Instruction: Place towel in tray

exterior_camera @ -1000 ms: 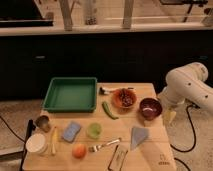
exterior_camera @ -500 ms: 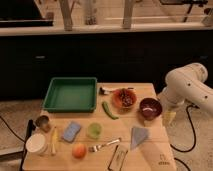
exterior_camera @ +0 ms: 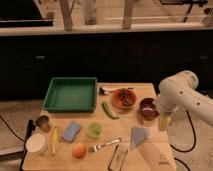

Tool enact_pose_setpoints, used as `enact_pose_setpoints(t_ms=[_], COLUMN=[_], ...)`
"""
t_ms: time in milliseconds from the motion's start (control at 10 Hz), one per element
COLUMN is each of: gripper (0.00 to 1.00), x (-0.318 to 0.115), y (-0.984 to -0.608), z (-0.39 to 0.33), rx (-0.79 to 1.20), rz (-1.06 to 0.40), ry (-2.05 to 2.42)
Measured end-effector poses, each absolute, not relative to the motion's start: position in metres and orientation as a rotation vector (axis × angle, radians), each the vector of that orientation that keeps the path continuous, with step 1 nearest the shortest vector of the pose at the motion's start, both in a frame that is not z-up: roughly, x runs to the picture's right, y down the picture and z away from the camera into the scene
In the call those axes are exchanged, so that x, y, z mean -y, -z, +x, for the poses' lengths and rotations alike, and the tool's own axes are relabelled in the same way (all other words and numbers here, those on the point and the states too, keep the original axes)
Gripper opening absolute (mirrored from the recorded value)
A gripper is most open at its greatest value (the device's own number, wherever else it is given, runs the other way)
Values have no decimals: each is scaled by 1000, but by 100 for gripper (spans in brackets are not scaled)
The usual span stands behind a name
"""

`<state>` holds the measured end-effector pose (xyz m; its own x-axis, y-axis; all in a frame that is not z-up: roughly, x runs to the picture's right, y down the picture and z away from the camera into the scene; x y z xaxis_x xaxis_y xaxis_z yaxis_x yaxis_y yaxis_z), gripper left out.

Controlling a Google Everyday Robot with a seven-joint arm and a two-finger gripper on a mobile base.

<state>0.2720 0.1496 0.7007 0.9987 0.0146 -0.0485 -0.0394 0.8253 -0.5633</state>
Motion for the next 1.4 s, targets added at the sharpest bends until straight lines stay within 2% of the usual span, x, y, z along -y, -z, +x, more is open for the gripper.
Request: enact_pose_setpoints(t_ms=[1400], gripper=[80], x=[-226], y=[-764], z=[234], rx=[-3], rz=[-655], ry=[10])
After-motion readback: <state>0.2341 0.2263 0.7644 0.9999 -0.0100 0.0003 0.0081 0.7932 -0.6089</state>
